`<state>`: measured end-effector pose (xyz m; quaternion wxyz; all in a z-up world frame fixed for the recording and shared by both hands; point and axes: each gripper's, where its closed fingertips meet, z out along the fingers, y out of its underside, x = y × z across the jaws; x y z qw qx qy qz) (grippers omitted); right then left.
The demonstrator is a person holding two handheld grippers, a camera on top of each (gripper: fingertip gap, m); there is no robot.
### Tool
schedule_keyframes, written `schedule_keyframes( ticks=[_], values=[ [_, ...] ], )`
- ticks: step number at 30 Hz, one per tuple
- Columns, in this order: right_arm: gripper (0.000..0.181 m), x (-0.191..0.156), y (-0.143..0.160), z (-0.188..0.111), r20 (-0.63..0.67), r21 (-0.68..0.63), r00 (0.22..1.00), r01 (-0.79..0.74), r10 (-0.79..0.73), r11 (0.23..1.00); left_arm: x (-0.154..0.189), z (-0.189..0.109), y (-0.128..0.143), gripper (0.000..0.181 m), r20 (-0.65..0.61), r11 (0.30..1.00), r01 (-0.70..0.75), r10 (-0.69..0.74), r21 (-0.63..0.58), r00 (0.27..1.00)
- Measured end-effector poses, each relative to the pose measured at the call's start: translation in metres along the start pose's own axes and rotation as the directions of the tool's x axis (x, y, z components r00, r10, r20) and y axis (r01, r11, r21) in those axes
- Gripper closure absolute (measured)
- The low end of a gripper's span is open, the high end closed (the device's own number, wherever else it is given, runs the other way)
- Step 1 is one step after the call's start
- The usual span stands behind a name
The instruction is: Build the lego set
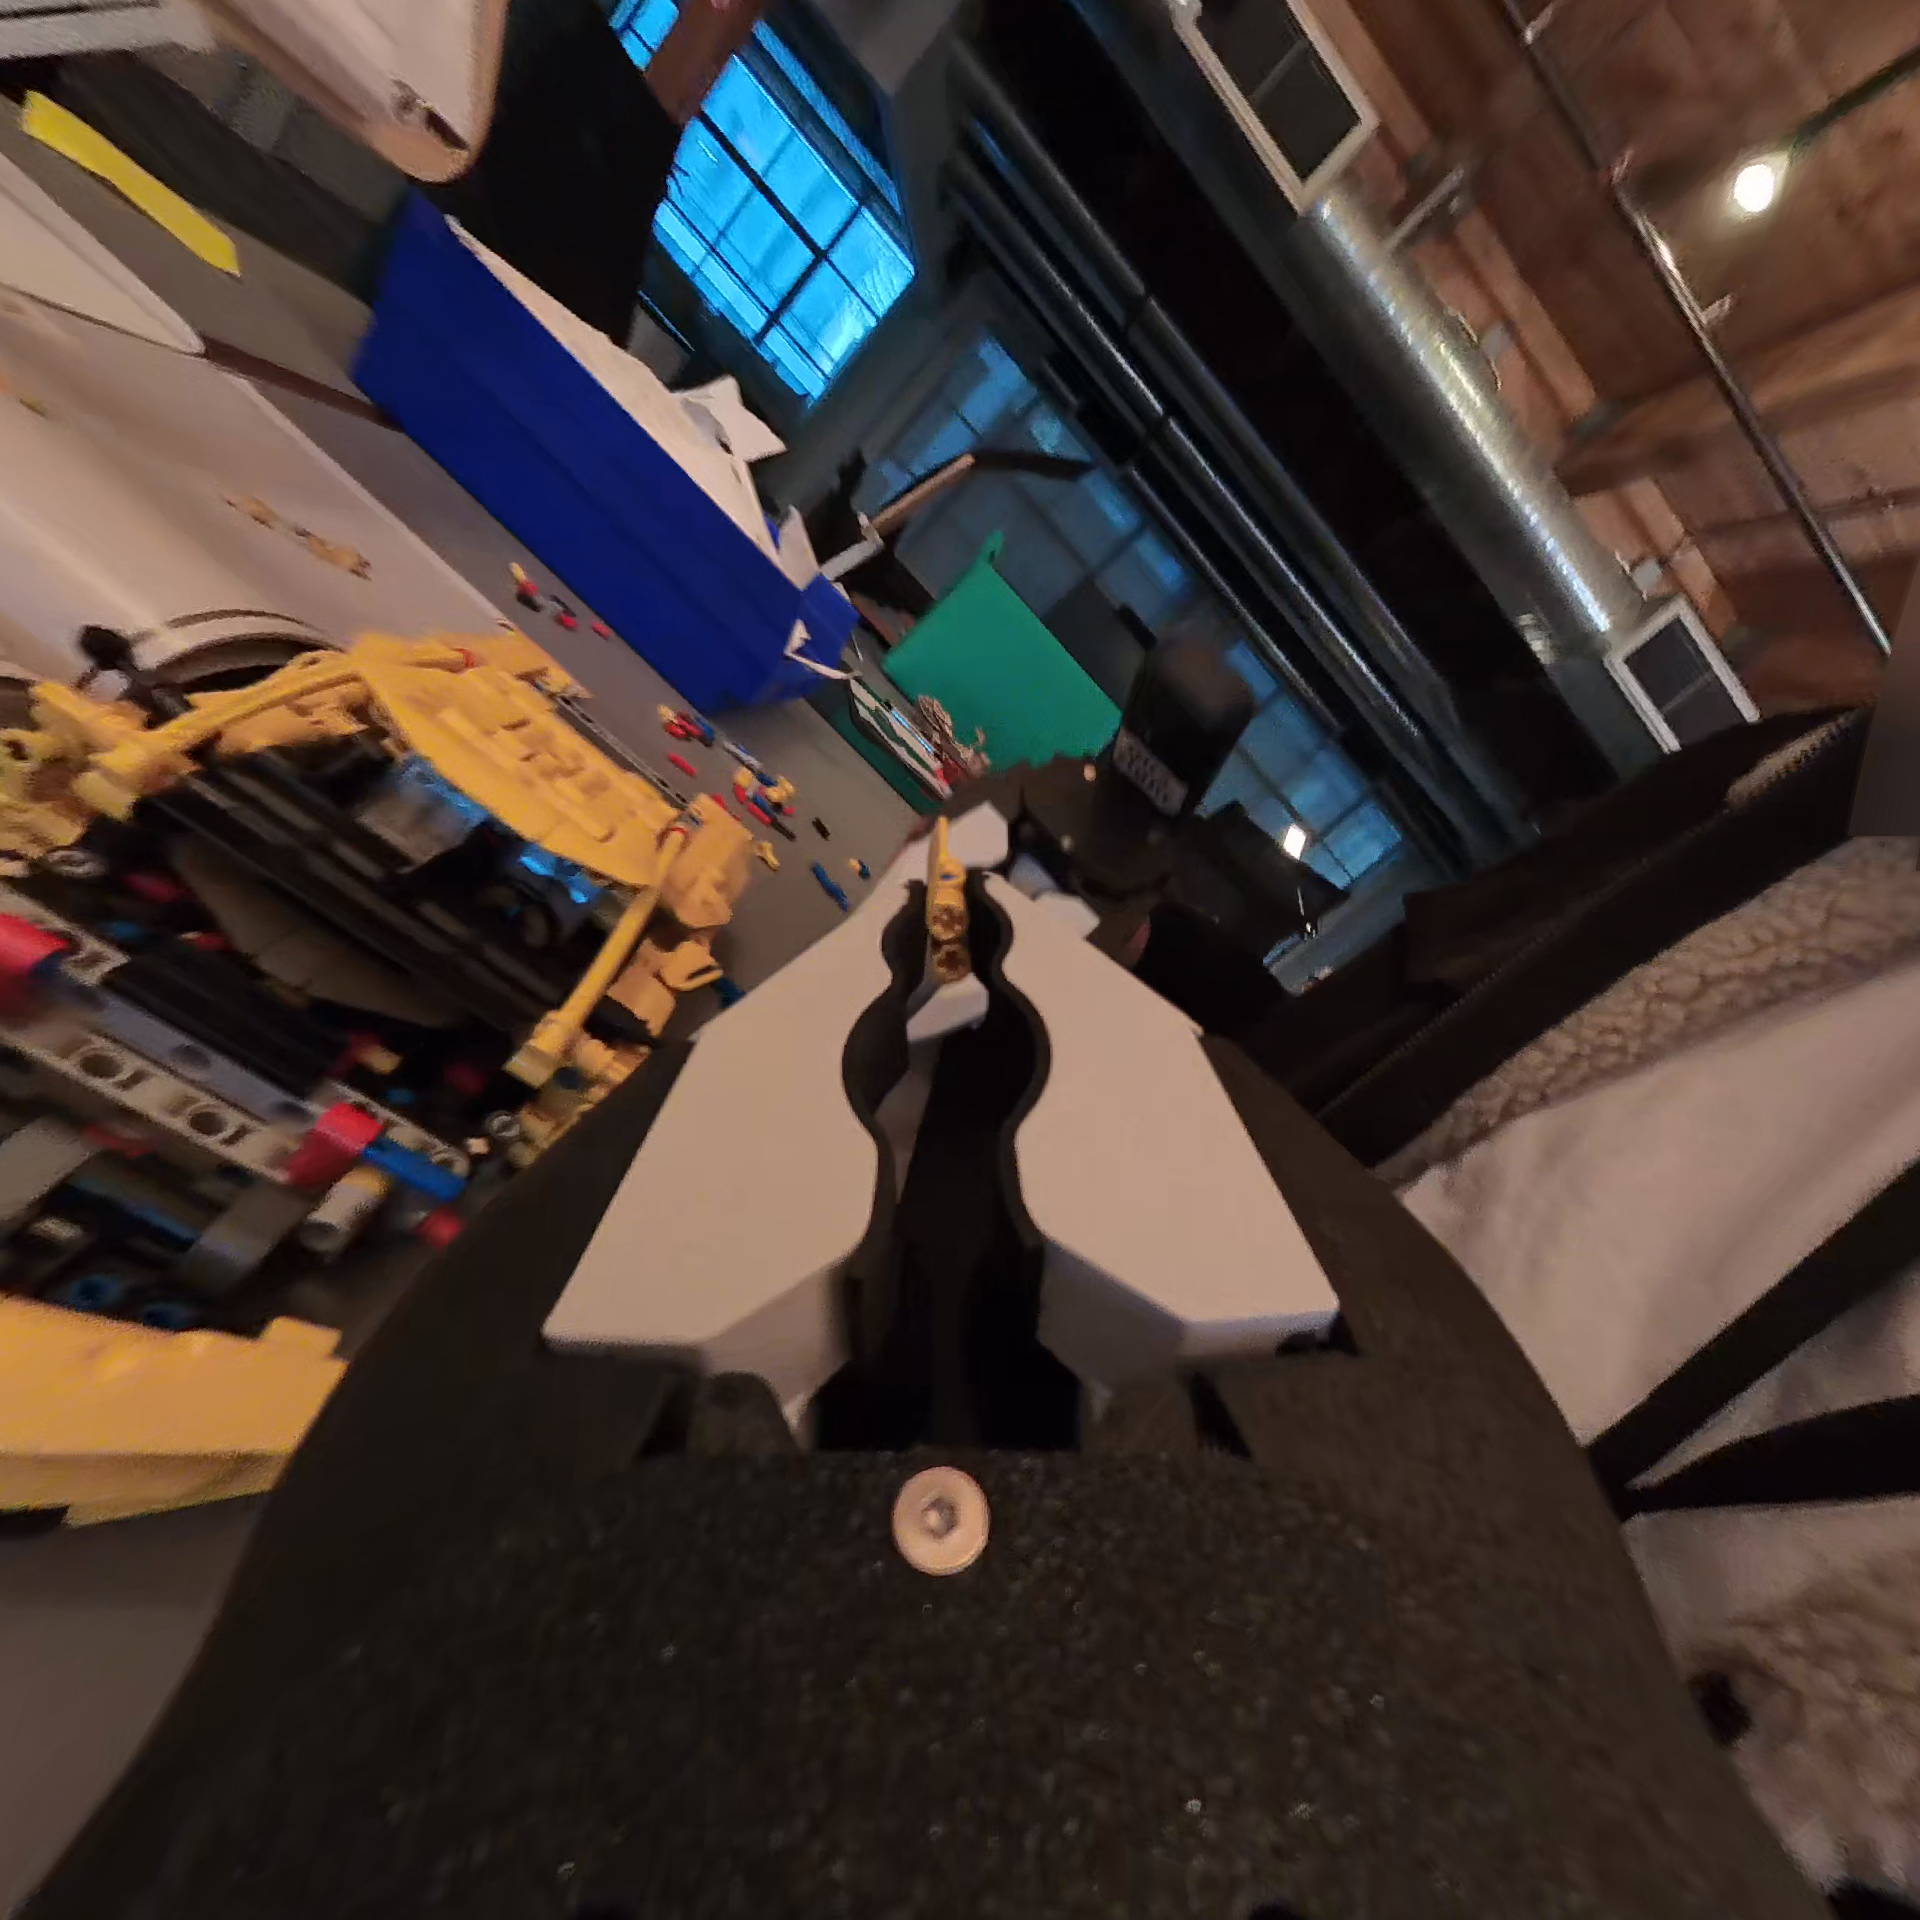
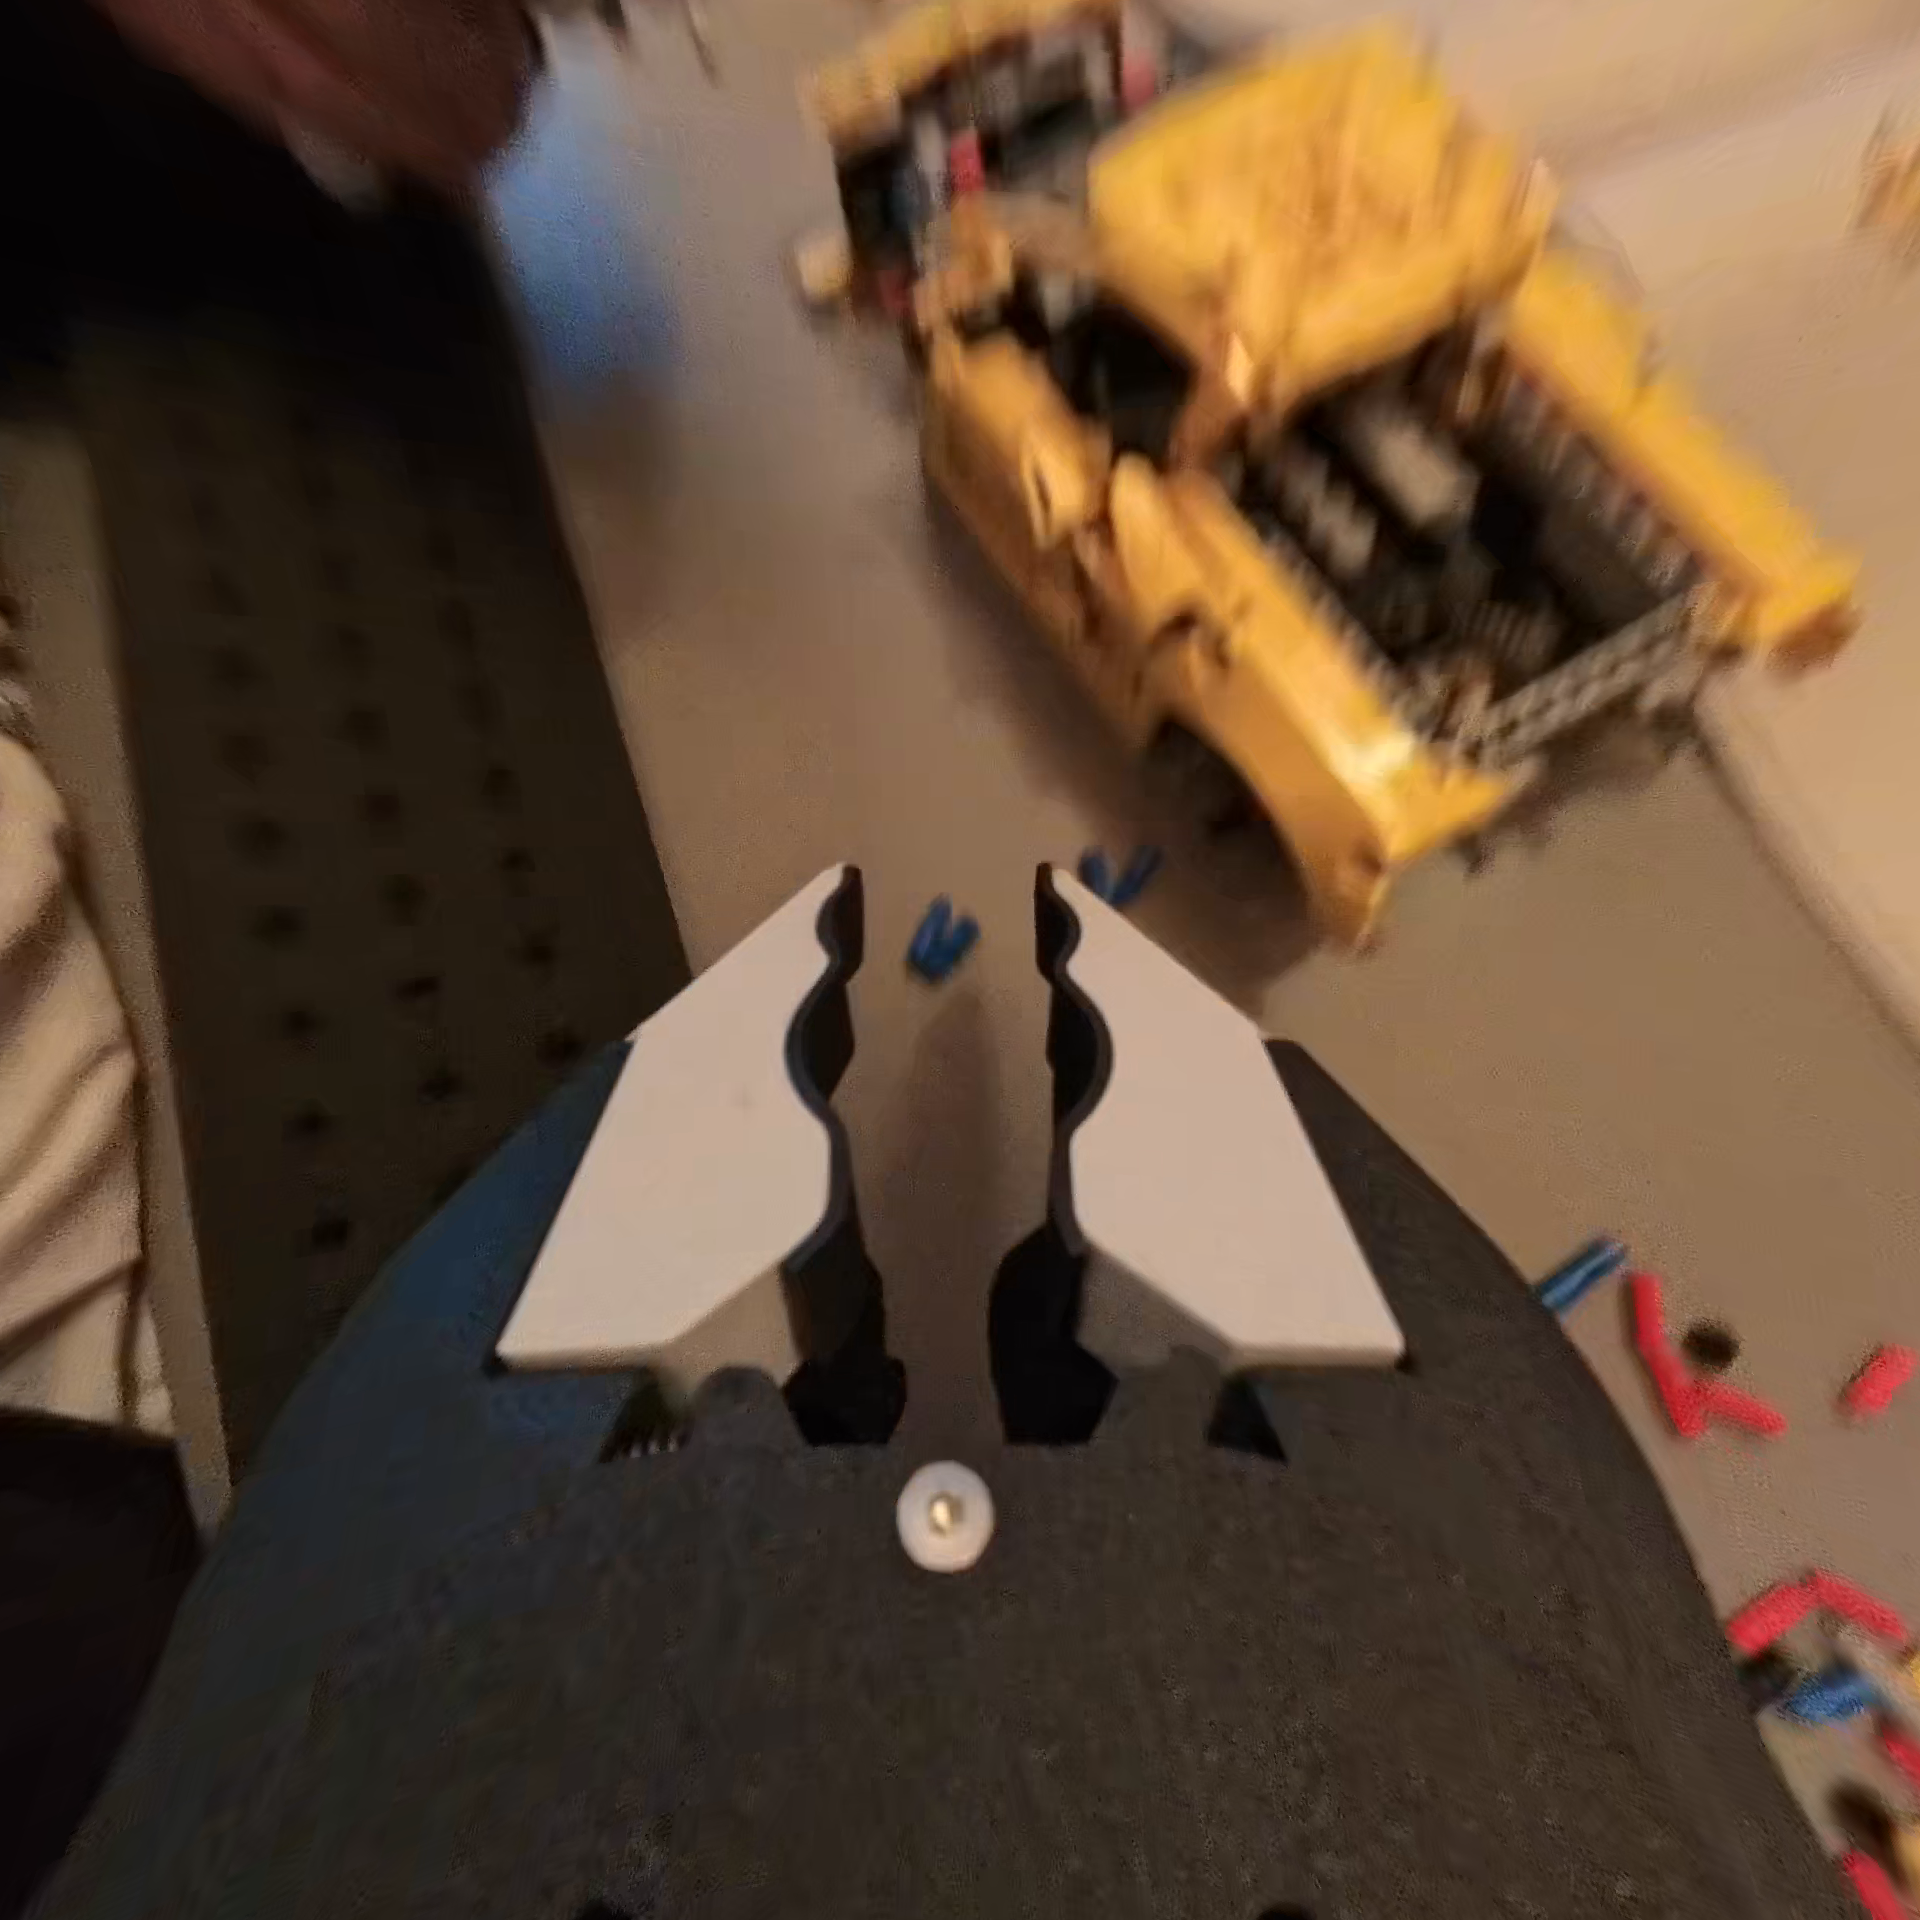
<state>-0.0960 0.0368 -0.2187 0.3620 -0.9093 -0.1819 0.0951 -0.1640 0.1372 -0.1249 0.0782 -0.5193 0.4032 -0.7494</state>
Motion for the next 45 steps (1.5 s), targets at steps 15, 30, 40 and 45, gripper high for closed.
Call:
schedule_keyframes(
  ticks=[15,30,40,45],
  values=[
    [0.165,-0.012,0.022,0.019,-0.11,-0.035,0.994,-0.02,0.017,0.999,0.003,0.01,0.015,0.174,-0.016,0.998,-0.017,0.016,-0.067,1.0],
    [0.175,-0.004,0.023,0.026,-0.165,-0.072,0.986,-0.033,0.02,0.997,0.003,0.009,0.014,0.174,-0.025,0.998,-0.007,0.005,-0.057,1.0],
    [0.169,-0.002,0.017,0.027,-0.181,-0.047,0.984,-0.017,0.008,0.999,0.004,0.009,0.014,0.174,-0.028,0.998,-0.009,0.007,-0.056,1.0],
    [0.176,0.004,0.019,0.03,-0.216,-0.063,0.976,-0.047,0.032,0.997,0.003,0.008,0.013,0.174,-0.025,0.999,-0.005,0.004,-0.049,1.0]
  ],
)
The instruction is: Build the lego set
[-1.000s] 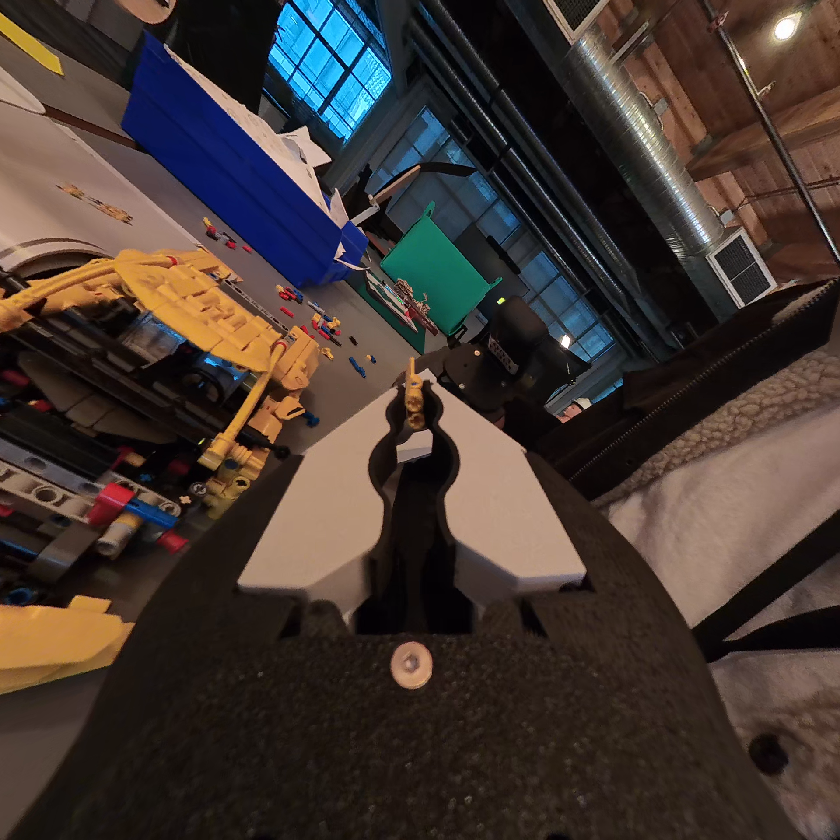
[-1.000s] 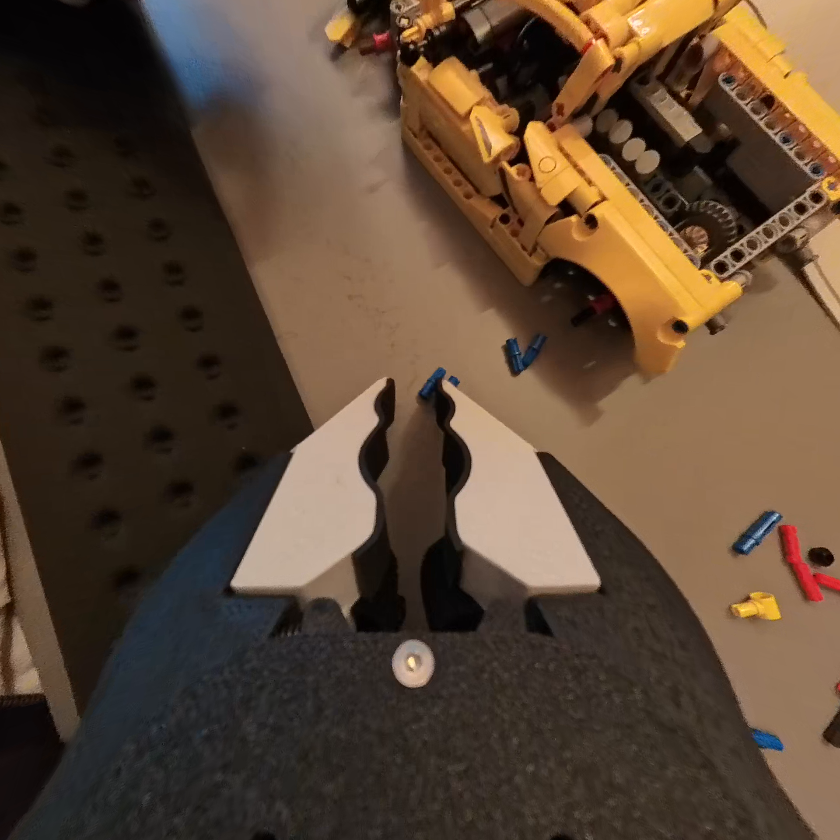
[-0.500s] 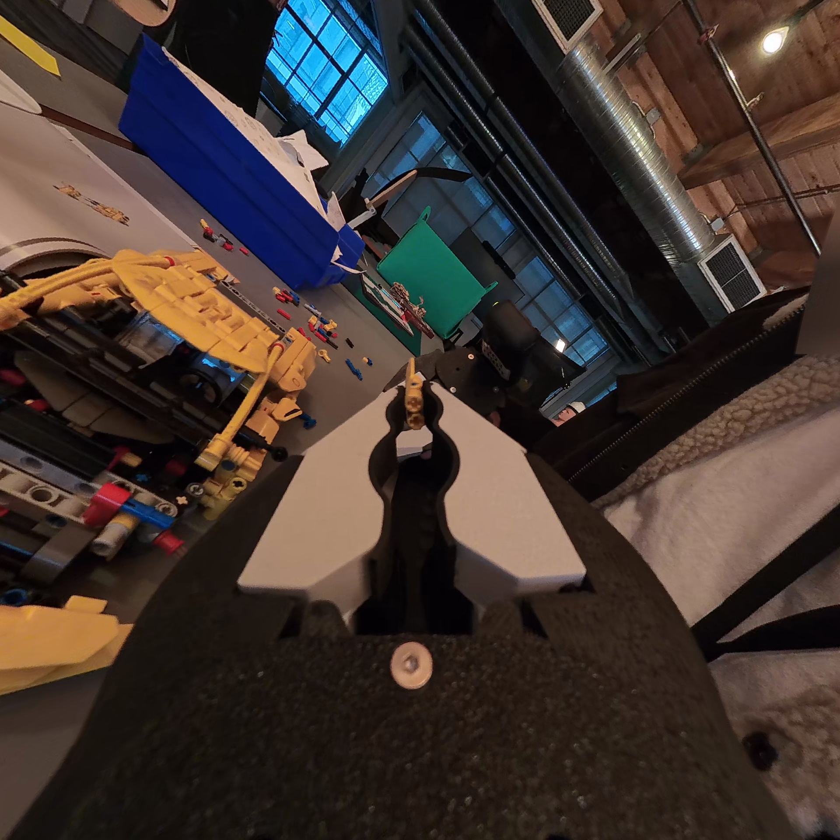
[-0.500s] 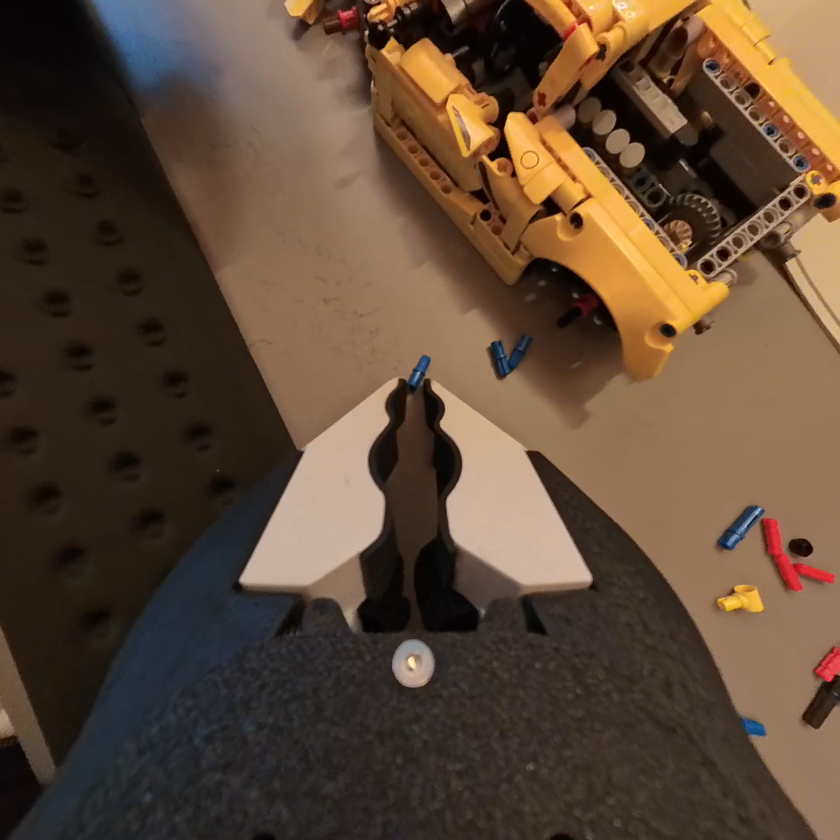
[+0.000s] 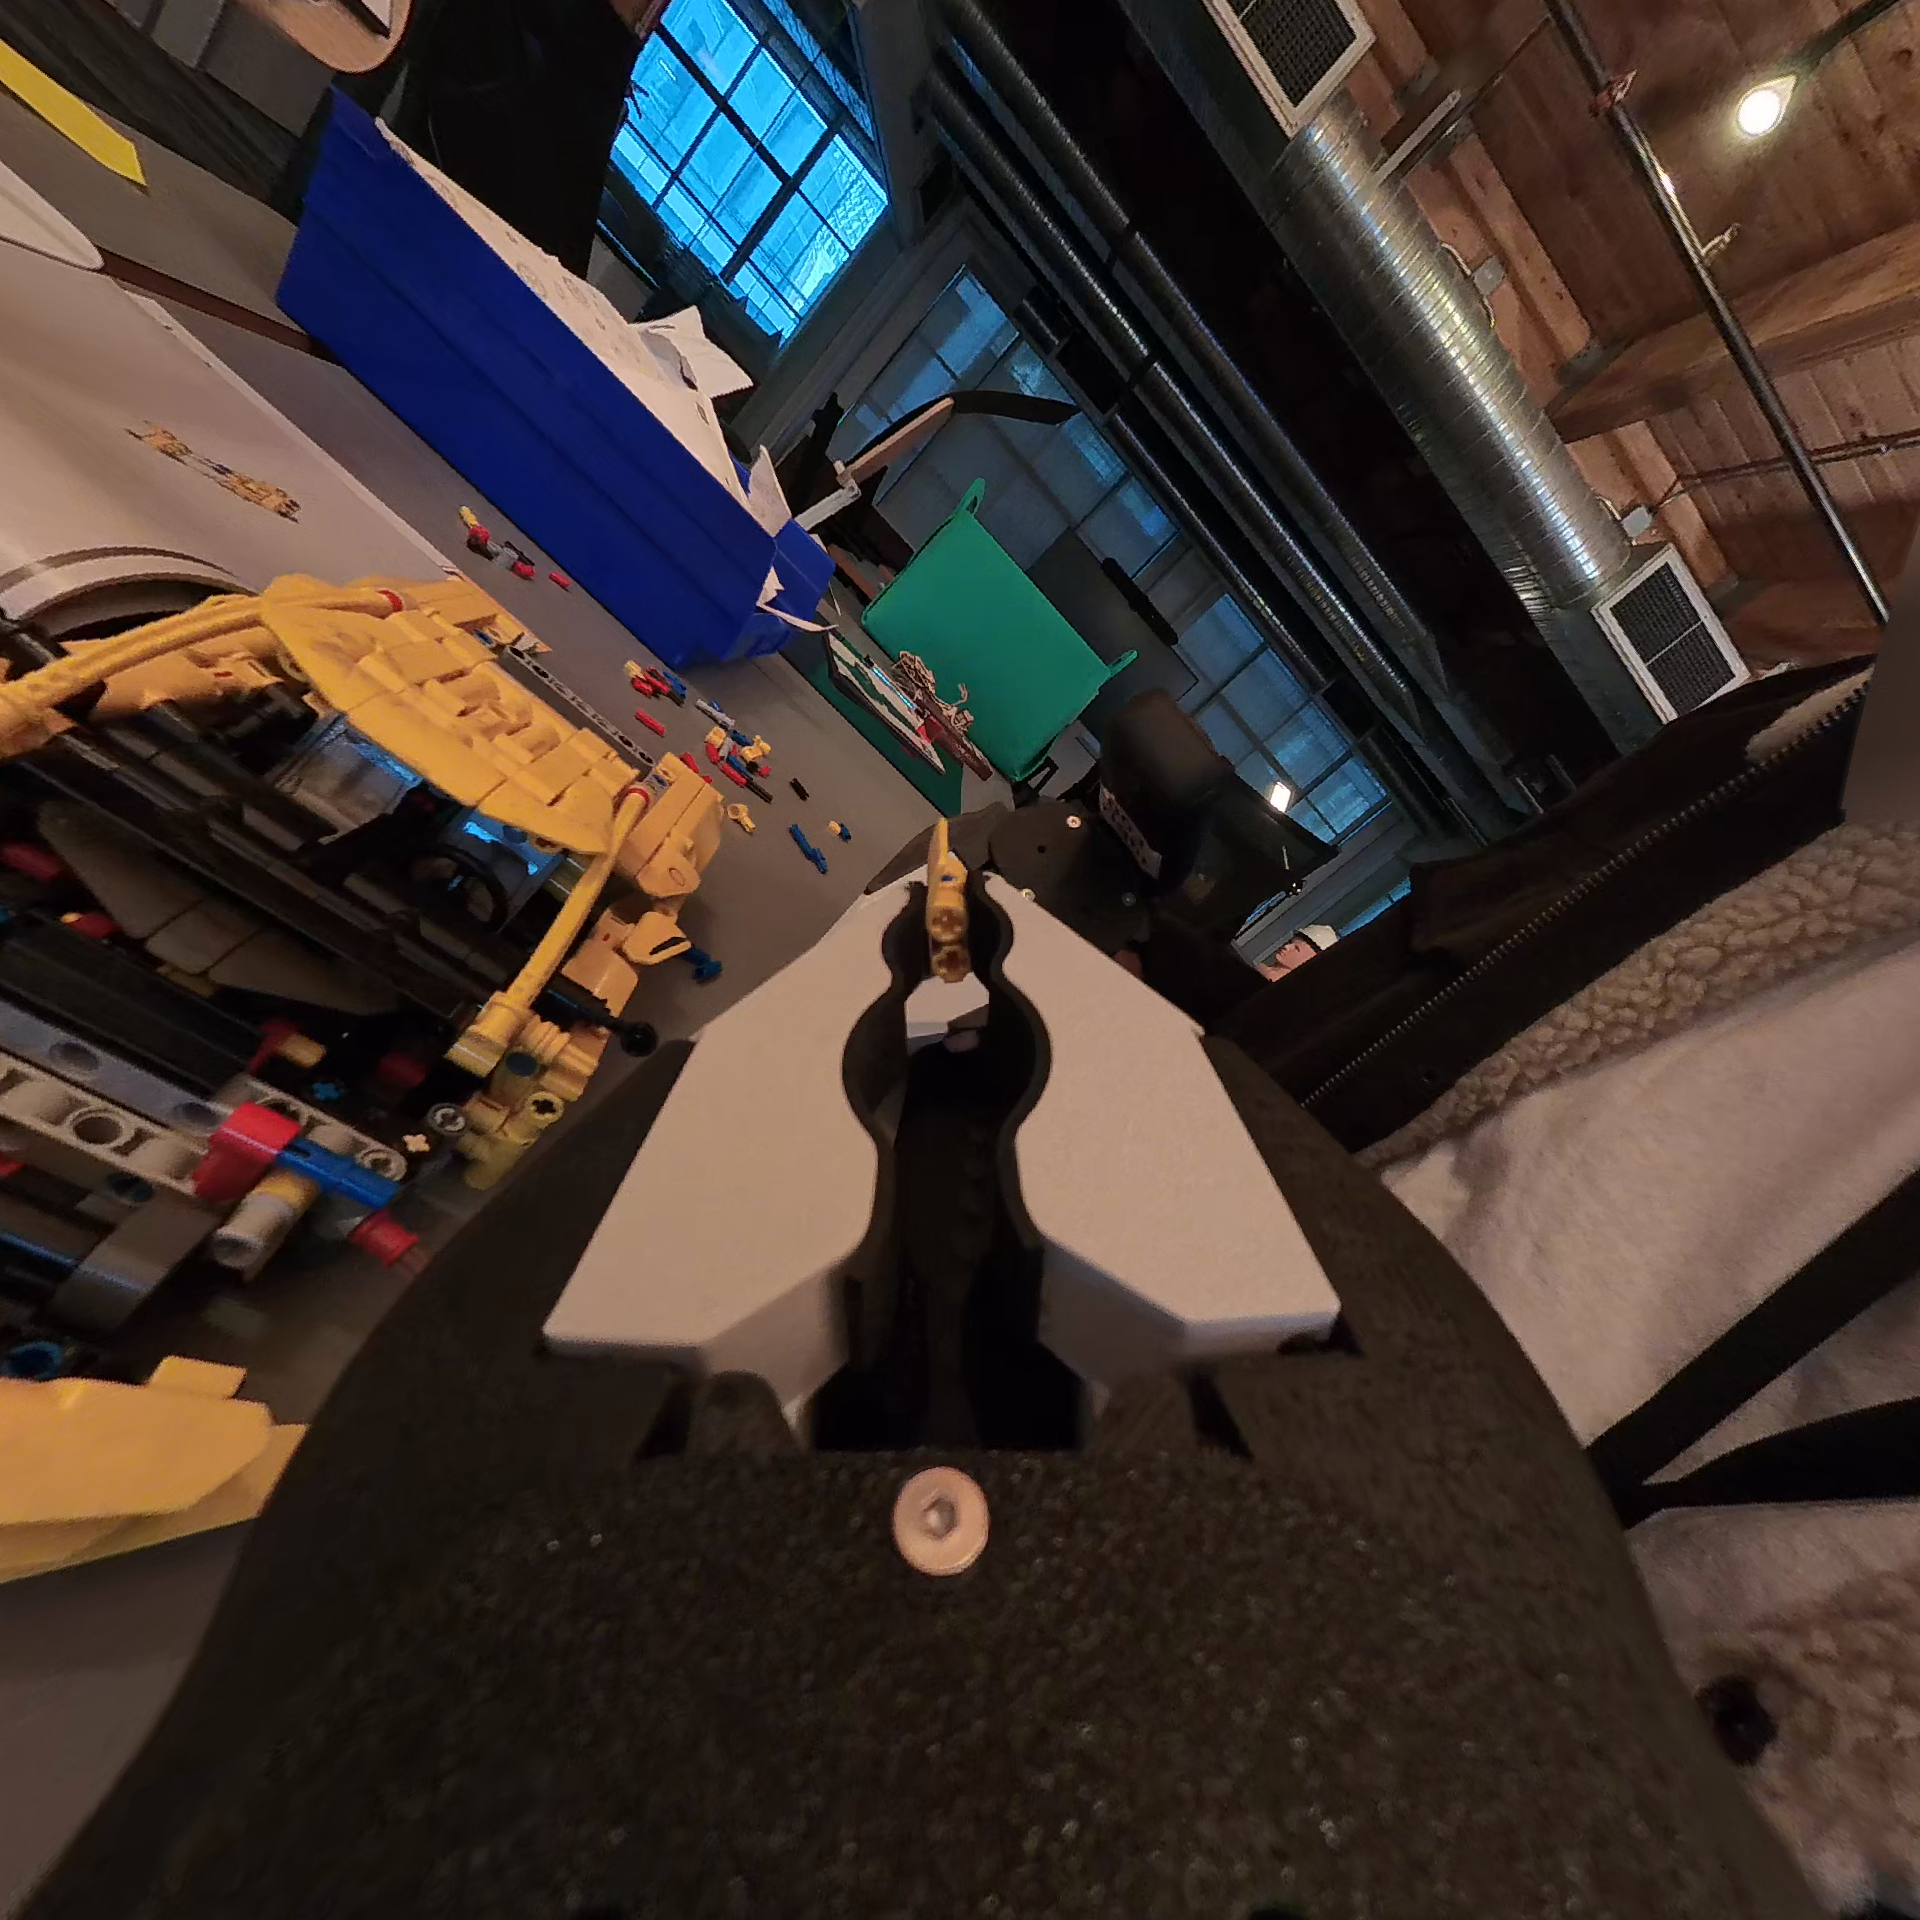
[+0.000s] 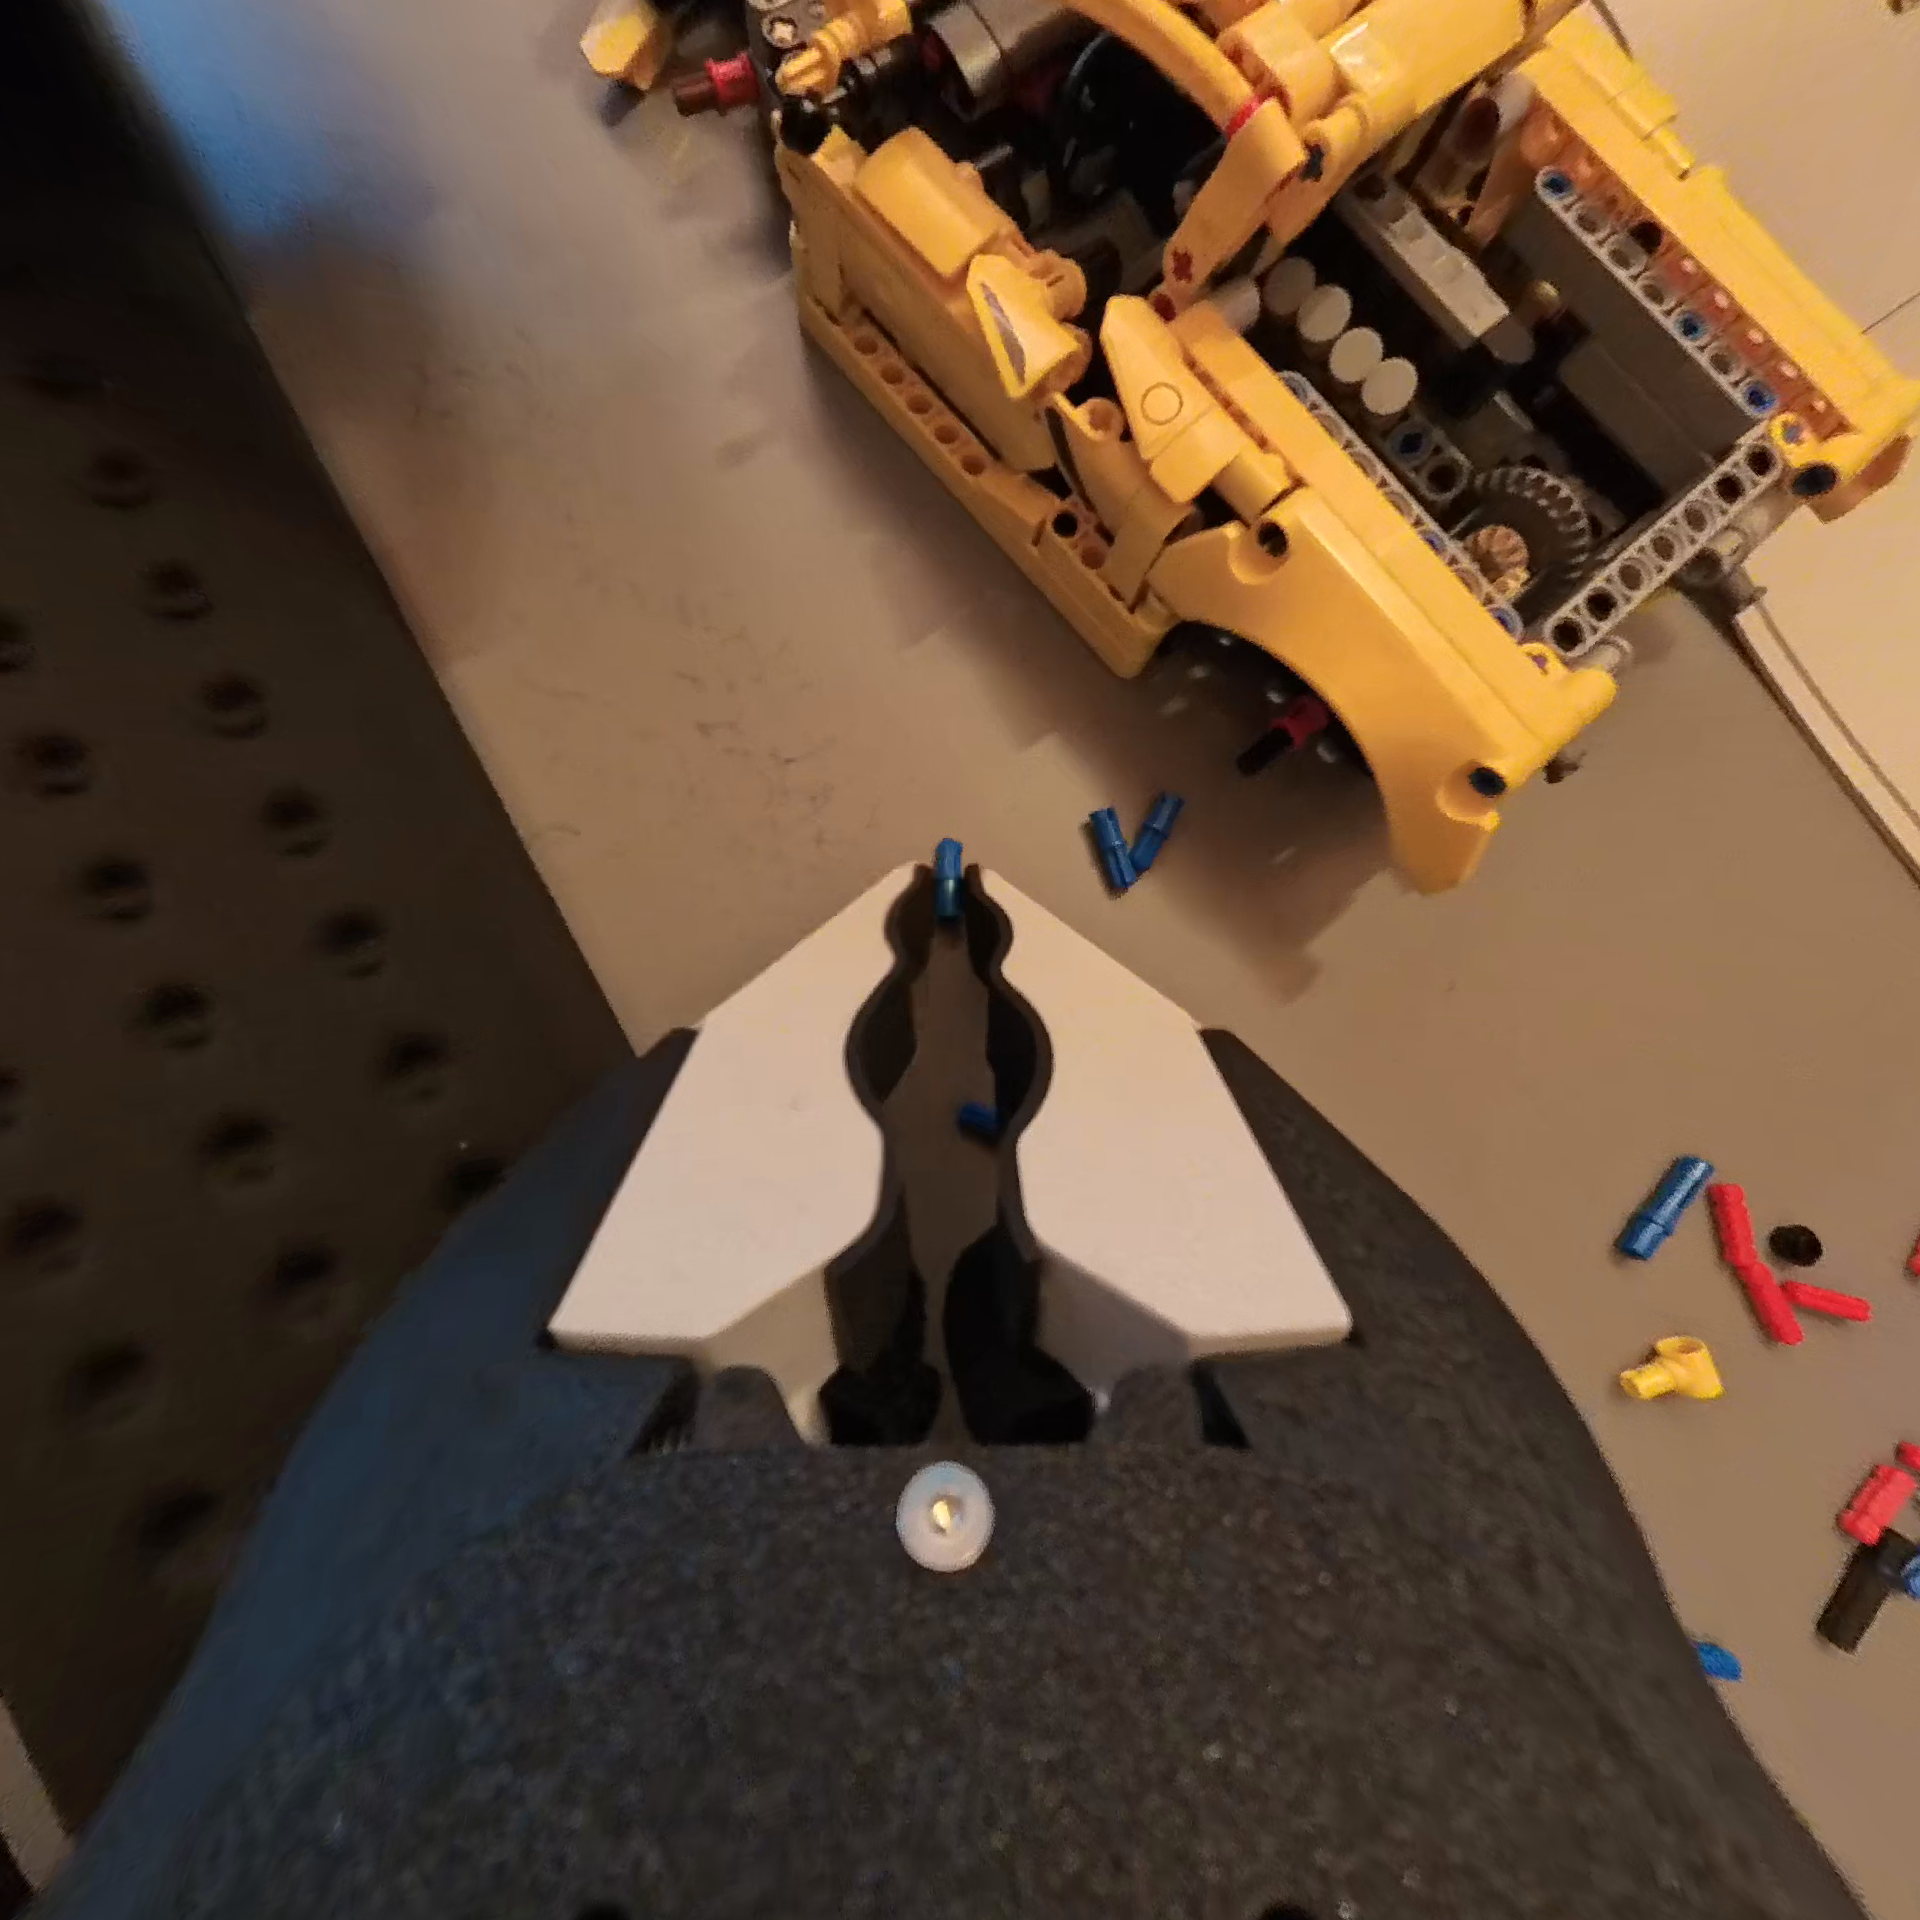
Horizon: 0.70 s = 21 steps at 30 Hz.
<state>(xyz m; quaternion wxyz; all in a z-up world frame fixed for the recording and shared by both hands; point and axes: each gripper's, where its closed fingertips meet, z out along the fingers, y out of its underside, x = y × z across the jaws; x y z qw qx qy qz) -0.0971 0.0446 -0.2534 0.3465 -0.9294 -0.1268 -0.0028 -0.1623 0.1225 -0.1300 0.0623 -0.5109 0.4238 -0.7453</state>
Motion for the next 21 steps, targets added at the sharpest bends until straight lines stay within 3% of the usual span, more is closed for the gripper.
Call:
schedule_keyframes(
  ticks=[5,9,11,15,21],
  values=[
    [0.177,0.0,-0.002,-0.001,-0.025,0.009,0.998,0.06,-0.059,0.998,0.005,-0.001,-0.002,0.174,-0.047,0.999,0.037,-0.036,0.021,0.998],
    [0.177,-0.019,-0.078,-0.027,0.077,0.271,0.987,0.115,-0.141,0.956,0.011,-0.002,-0.003,0.174,-0.133,0.99,0.134,-0.128,0.036,0.983],
    [0.177,-0.029,-0.111,-0.041,0.121,0.324,0.969,0.166,-0.215,0.931,0.01,-0.001,-0.001,0.175,-0.13,0.991,0.132,-0.128,0.025,0.983],
    [0.177,-0.037,-0.136,-0.05,0.119,0.275,0.918,0.335,-0.378,0.901,0.014,0.003,0.007,0.175,-0.125,0.996,0.09,-0.092,-0.022,0.988],
    [0.177,-0.039,-0.138,-0.043,0.127,0.225,0.874,0.435,-0.469,0.872,0.013,0.004,0.01,0.175,-0.122,0.995,0.096,-0.1,-0.039,0.987]
  ],
)
